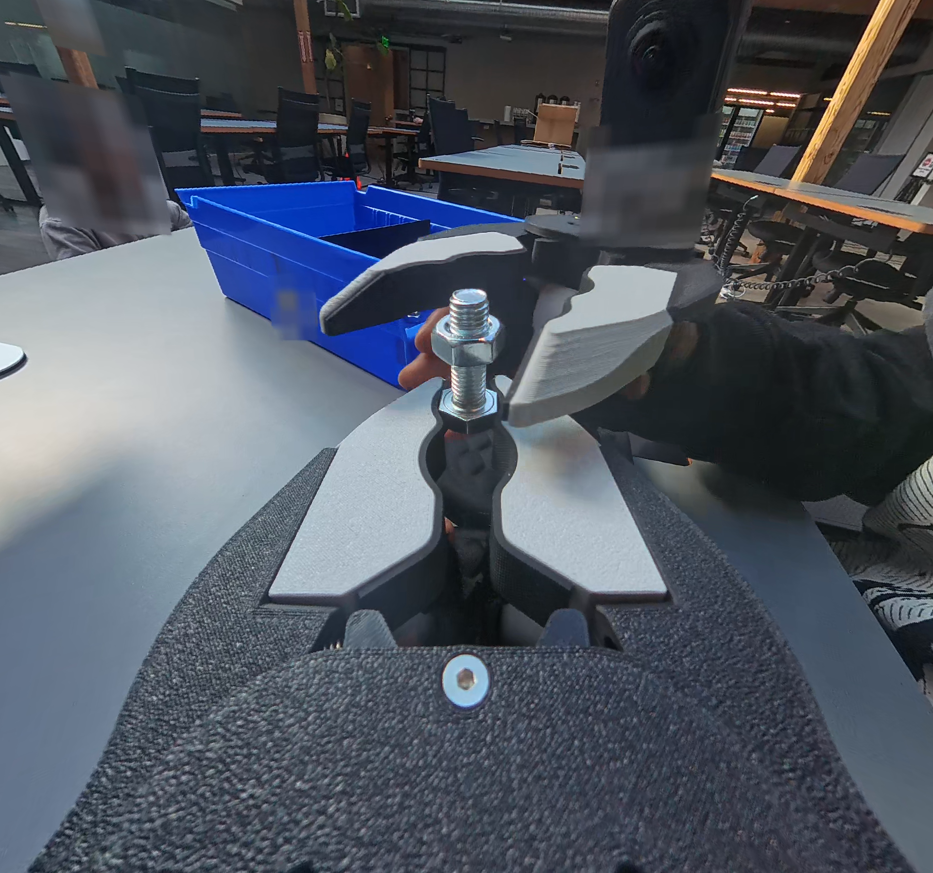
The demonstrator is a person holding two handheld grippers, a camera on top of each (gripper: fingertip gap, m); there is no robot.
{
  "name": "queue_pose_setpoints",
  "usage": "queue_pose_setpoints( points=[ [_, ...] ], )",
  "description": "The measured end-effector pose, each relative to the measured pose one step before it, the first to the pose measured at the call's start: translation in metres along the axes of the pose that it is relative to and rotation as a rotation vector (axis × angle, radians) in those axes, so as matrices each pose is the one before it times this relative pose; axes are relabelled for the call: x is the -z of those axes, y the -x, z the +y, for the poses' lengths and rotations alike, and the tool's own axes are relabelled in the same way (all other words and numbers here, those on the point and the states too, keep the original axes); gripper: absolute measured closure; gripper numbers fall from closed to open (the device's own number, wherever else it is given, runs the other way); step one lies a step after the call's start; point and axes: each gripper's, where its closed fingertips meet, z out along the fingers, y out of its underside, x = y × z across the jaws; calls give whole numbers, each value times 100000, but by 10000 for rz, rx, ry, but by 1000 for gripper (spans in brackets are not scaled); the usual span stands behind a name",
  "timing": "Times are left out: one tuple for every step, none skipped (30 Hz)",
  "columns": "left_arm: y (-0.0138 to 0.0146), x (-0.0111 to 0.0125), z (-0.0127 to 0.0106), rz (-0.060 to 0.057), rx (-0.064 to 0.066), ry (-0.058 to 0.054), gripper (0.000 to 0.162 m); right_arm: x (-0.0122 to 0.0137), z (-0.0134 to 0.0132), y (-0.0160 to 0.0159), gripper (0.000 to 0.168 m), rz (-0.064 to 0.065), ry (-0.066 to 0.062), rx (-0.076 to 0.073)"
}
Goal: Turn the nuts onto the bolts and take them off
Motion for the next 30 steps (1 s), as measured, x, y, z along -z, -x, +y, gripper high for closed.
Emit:
queue_pose_setpoints(
  points=[
    [8, 9, -1, -6, -3, -1, 149, -317, 22, -75, 113, 62, 57, 49],
    [-13, -3, -6, 0, -10, 2, 149, -229, 56, -150, 115, 106, 54, 50],
    [-20, -3, 10, 1, -13, 6, 149, -114, 61, -155, 117, 89, 41, 47],
    [-3, 2, 8, -1, -8, 6, 149, 22, 39, -117, 121, 61, 14, 30],
    [2, 1, 2, -4, 3, 2, 149, 120, -27, -37, 121, 14, -31, 14],
    [10, -1, 5, 0, 16, 5, 149, 201, -14, 9, 121, -2, -14, 12],
    [8, -2, -3, 6, 21, 0, 149, 262, -19, -26, 122, 30, -10, 9],
    [2, 17, -19, 9, 15, -13, 149, 323, -53, -16, 123, 27, -29, 22],
    [11, 16, -11, 3, 14, -15, 149, 346, -88, 18, 124, -6, -55, 23],
    [-11, 1, -4, 13, 6, -2, 149, 353, -86, -16, 125, 23, -53, 7],
    [8, -6, 6, -4, -1, 5, 149, 336, -44, -41, 127, 40, -19, 19],
    [-3, 1, 2, 1, 2, 1, 149, 304, -73, 34, 128, -11, -48, 28],
    [-19, -6, 1, 12, -6, 9, 149, 268, -49, 114, 130, -69, -28, 25],
    [9, 2, 9, -13, -2, 6, 149, 208, -22, 139, 134, -79, -14, 29],
    [17, 9, -12, -5, 10, -8, 149, 176, -33, 61, 137, -27, -23, 20],
    [23, 15, -18, -1, 19, -20, 149, 157, -38, 34, 141, -14, -27, 19],
    [18, 38, -39, -5, 21, -29, 149, 157, -39, 14, 145, -14, -13, 19],
    [19, 24, -30, -6, 12, -31, 149, 155, -44, -120, 153, 58, -17, 25],
    [-26, 14, -3, 15, -11, -4, 149, 151, -127, -289, 160, 152, -74, 20],
    [-18, -27, 25, -7, -33, 24, 149, 140, -152, -257, 163, 112, -100, 1],
    [-36, -38, 54, 5, -35, 39, 149, 99, -117, -139, 164, 24, -59, -20],
    [-30, -30, 31, 5, -23, 30, 149, 88, -8, -116, 164, 10, 24, -9],
    [9, -4, 10, -4, -1, 8, 149, 91, 70, -109, 164, 28, 70, 40],
    [12, 15, -13, 1, 16, -17, 149, 101, 9, -32, 163, 0, 17, 60],
    [31, 28, -44, -6, 21, -32, 149, 61, -136, 153, 157, -93, -115, -12],
    [22, 29, -38, -5, 18, -29, 149, 1, -244, 323, 145, -204, -212, -127],
    [15, 16, -5, -6, 11, -11, 149, -122, -183, 302, 133, -193, -178, -232],
    [11, -14, -2, -4, -2, 7, 149, -231, 32, 201, 124, -139, -33, -255],
    [-17, -13, 27, 3, -15, 20, 149, -338, 207, 96, 117, -63, 97, -186],
    [-4, -25, 28, -10, -21, 20, 149, -386, 254, -49, 113, 42, 146, -54]
  ],
)
